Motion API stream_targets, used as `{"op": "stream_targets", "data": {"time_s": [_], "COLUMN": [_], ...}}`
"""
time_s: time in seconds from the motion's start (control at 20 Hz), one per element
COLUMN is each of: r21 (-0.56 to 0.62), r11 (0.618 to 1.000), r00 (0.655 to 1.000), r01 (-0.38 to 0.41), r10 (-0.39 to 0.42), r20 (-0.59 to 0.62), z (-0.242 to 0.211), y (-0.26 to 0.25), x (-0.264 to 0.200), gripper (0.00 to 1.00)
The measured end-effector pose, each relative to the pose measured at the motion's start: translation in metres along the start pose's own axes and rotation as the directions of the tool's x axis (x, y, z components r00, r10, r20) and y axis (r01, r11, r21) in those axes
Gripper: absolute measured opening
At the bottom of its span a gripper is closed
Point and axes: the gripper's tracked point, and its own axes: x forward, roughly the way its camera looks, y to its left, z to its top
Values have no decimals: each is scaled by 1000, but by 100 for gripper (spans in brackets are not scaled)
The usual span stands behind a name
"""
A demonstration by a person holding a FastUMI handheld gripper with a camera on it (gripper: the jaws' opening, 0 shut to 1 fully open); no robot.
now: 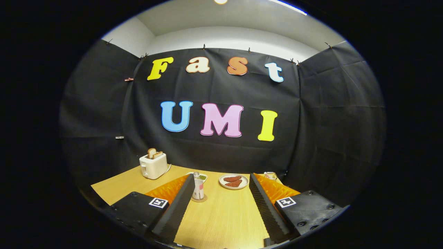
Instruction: Take the bottle from table, then pour the juice into the cup, finally place the bottle on the coaster
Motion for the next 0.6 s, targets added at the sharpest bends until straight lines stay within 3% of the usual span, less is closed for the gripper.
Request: {"op": "stream_targets", "data": {"time_s": [0.6], "r21": [-30], "r11": [997], "r00": [997], "r01": [-73], "r10": [74], "r20": [31], "z": [10], "y": [24], "x": [-2], "gripper": [97]}}
